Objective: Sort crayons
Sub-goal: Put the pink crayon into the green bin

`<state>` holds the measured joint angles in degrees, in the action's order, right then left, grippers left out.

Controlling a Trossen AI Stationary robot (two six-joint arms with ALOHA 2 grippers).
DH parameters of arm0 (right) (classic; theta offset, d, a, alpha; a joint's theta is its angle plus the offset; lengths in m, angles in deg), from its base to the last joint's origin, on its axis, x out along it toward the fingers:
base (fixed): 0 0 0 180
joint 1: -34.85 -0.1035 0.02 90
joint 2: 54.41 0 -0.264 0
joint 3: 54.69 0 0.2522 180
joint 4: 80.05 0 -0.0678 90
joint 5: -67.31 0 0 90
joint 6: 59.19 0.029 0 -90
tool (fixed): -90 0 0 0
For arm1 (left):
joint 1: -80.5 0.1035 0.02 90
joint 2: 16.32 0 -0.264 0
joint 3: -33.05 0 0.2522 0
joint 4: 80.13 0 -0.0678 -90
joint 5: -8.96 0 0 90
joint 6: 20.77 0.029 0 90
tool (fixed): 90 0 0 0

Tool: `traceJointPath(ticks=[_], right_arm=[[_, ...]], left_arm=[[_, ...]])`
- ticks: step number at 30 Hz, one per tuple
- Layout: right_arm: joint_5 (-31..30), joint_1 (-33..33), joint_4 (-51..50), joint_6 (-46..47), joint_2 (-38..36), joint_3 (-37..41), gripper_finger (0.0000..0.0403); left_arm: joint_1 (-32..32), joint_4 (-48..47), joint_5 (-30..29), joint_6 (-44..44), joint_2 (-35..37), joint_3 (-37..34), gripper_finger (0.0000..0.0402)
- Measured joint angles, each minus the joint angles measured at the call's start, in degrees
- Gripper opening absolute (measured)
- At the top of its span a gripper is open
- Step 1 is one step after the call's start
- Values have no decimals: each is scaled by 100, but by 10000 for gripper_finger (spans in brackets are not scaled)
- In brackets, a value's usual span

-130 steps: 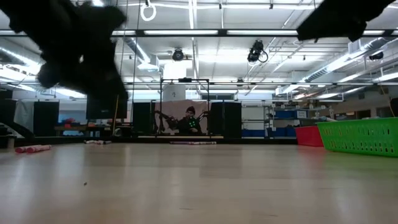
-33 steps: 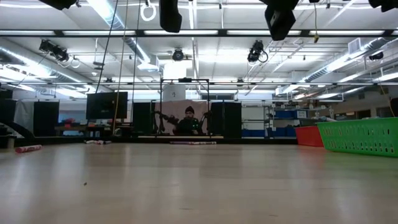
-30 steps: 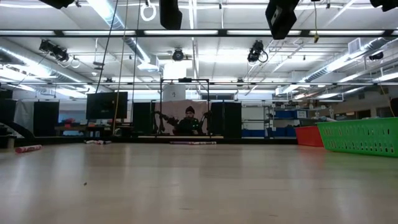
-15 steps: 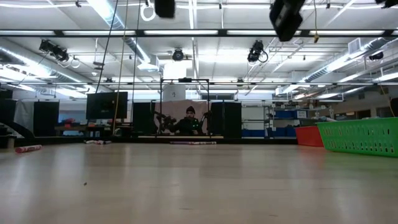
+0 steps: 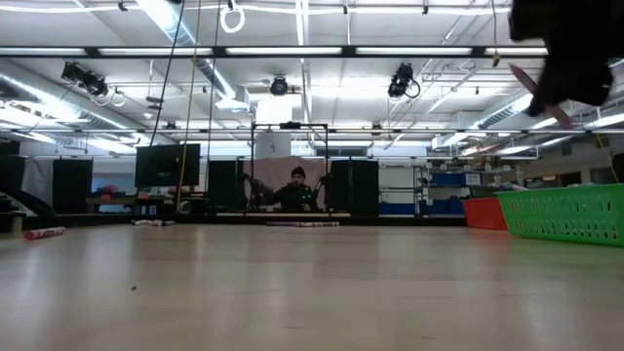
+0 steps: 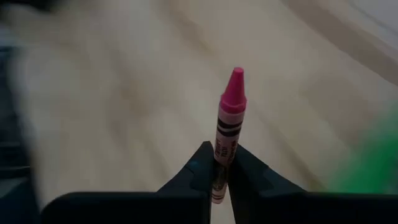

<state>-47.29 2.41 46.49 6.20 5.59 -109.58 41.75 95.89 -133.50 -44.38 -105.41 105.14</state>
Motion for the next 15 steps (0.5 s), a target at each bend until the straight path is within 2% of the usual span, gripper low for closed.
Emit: traceJointPath(ticks=[3,6,11,15], right_arm=[[27,137,-1376,960,-158,0,35],[26,401,-2241,1437,-48,0,35],[65,856,-2408,1194,423,2,36],[320,1155,-2392,932,875,3,36]], left_arm=[[-56,-507,3,-424,-2,0,173],[-39,-847,15,-811,-87,0,173],[80,-905,-10,-1048,-84,0,173],[48,-867,23,-1089,-86,0,173]])
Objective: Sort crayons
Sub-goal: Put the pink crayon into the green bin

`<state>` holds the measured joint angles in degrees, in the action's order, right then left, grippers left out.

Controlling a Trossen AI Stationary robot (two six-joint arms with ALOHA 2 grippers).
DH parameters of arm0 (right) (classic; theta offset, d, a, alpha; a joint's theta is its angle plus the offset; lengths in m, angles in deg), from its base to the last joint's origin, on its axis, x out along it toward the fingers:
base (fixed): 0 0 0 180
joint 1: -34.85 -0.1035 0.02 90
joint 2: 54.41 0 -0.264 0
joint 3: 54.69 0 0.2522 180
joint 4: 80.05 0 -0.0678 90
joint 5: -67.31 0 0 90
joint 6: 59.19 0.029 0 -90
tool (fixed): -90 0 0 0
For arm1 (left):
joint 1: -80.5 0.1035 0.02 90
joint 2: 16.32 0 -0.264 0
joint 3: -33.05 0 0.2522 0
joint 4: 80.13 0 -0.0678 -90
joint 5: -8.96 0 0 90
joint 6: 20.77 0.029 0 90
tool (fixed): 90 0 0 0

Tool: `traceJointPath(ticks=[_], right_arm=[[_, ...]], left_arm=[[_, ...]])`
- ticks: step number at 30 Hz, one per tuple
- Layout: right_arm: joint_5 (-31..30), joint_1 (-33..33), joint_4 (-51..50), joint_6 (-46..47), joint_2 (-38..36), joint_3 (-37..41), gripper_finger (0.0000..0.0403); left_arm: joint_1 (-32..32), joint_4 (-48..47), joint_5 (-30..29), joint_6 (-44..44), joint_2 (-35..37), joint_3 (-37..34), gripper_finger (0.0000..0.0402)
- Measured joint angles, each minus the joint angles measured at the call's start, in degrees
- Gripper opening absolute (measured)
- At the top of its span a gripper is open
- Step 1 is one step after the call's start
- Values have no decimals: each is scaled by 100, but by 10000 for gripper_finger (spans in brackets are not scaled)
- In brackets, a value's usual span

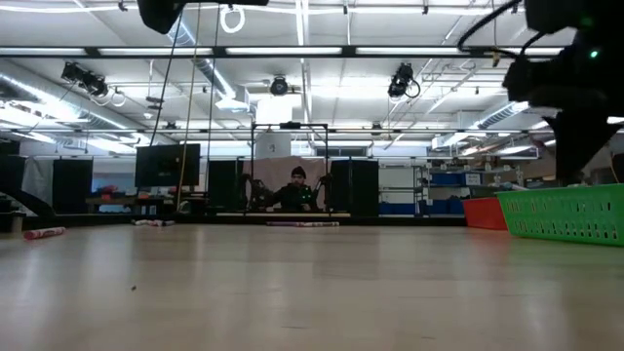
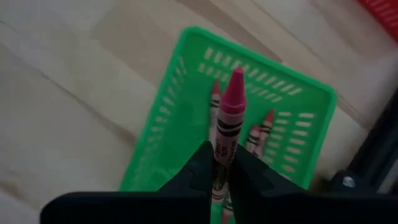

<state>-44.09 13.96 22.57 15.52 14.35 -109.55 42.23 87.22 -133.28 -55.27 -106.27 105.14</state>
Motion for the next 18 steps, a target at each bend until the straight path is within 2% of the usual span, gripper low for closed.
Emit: traceJointPath(ticks=[9,18], right_arm=[[502,488,608,-425,641,405,39],[571,573,910,-575,1027,511,74]], left_arm=[[-121,-22,95,19,0,0,173],[-114,-36,197,34,0,0,173]])
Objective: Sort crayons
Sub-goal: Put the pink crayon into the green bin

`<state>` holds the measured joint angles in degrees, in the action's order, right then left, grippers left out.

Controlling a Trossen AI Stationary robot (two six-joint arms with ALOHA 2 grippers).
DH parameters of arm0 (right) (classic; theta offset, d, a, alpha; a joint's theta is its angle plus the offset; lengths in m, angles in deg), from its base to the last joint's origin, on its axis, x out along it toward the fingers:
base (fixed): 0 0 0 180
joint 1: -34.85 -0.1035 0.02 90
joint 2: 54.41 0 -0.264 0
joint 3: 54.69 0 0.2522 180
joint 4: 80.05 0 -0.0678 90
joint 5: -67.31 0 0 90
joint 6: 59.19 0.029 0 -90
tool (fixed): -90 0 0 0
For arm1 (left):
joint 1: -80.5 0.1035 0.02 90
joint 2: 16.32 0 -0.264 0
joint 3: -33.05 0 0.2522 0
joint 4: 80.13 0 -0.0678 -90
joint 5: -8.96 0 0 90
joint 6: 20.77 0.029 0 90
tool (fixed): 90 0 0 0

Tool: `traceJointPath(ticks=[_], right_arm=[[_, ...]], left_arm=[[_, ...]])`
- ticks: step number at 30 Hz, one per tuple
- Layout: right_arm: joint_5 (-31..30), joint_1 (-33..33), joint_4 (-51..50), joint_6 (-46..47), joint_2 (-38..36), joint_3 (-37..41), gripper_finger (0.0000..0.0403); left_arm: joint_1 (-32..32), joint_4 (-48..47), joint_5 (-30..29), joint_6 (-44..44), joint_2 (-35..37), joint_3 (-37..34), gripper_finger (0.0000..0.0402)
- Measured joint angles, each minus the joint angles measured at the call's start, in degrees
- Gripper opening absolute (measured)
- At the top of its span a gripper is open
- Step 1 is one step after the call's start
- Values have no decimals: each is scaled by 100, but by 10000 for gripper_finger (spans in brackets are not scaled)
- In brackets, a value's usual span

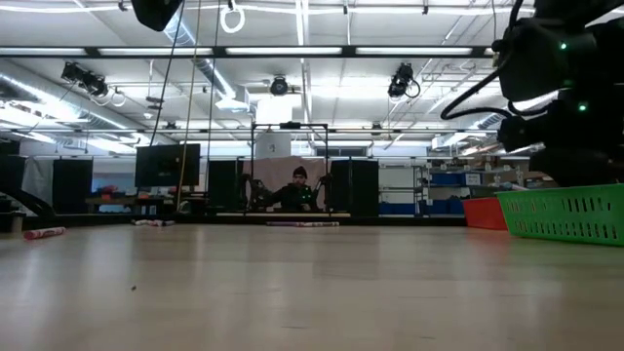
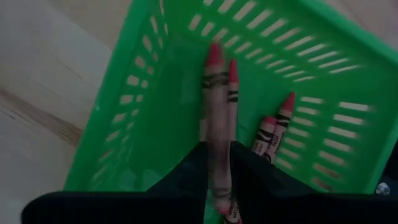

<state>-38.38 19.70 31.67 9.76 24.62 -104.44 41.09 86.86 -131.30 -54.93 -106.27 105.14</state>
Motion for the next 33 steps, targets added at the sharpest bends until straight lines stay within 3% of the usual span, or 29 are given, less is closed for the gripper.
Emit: traceJointPath(ticks=[5,9,12,15,19,22,25,29,33], right_arm=[[56,0,-69,-235,35,-2,93],[109,-59,-779,-241,-185,-339,93],[-326,-324,-1418,-30,-434,-815,90],[-993,-734,-1462,158,-687,-1281,89],[-2167,-1357,-259,33,-896,-1474,89],[-2965,-1700,981,-716,-871,-1441,89],[-3478,-1878,2033,-1667,-706,-1367,89],[-3646,-1934,3224,-2502,-350,-1230,89],[-3189,-1908,3706,-2988,79,-1189,89]], left_arm=[[151,105,2,87,-2,0,173],[316,91,-1,43,-2,0,173],[484,-213,6,-394,-2,0,173],[720,-1227,11,-1478,-2,0,173],[1034,-3042,17,-3581,-2,-99,173],[1236,-4021,290,-5183,-7,-369,173],[1384,-4620,852,-6241,-7,-681,173],[1520,-5011,1433,-7152,-9,-1081,173],[1612,-5748,2208,-7817,-9,-1216,173]])
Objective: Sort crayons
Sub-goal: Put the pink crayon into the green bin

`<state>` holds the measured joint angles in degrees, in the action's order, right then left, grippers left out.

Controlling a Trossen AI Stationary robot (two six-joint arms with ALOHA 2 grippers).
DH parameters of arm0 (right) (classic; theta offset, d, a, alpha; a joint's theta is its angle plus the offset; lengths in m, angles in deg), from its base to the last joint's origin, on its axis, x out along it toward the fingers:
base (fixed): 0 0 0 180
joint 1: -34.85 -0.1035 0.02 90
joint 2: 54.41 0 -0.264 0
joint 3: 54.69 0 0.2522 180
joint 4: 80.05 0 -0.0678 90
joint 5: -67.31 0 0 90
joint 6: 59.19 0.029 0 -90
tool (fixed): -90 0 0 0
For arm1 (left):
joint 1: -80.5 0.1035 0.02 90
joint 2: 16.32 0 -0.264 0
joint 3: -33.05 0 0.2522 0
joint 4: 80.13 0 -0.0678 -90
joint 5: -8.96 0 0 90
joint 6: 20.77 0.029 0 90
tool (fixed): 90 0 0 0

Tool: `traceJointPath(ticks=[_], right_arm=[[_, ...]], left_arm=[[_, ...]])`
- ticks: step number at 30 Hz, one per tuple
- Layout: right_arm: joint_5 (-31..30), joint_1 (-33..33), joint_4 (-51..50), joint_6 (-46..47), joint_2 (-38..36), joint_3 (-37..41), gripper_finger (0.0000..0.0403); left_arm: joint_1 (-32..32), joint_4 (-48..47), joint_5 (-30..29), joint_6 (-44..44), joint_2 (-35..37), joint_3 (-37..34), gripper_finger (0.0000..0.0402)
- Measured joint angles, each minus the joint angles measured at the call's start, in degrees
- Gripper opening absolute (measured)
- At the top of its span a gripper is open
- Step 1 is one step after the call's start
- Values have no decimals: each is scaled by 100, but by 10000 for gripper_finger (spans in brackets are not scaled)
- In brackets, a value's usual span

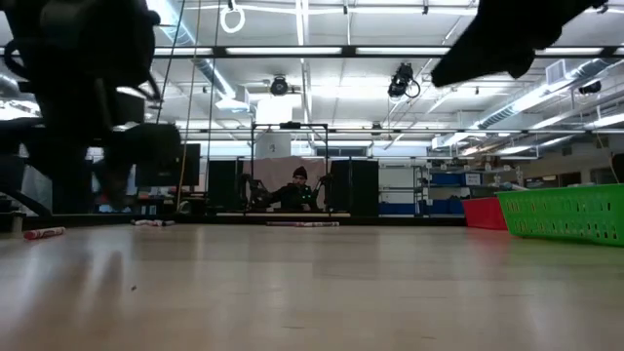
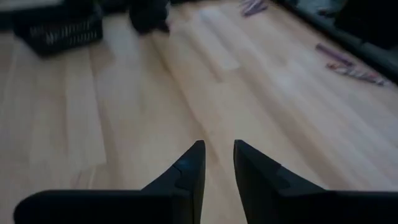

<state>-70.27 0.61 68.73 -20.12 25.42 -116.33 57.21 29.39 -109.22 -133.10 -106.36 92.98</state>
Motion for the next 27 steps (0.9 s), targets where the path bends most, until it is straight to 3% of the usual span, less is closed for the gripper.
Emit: traceJointPath(ticks=[7,11,16,22,27], right_arm=[[212,56,241,-29,566,11,89],[247,96,282,-29,613,11,89],[253,116,284,-27,587,11,89],[383,134,287,-29,578,9,89],[383,146,284,-31,578,9,89]], left_arm=[[11,-1123,520,-1072,17,-65,173],[-46,-429,790,-1207,17,-465,173],[-108,455,608,-1411,69,-1071,173],[-327,442,421,-1886,37,-1145,170],[-467,558,272,-1926,11,-1171,128]])
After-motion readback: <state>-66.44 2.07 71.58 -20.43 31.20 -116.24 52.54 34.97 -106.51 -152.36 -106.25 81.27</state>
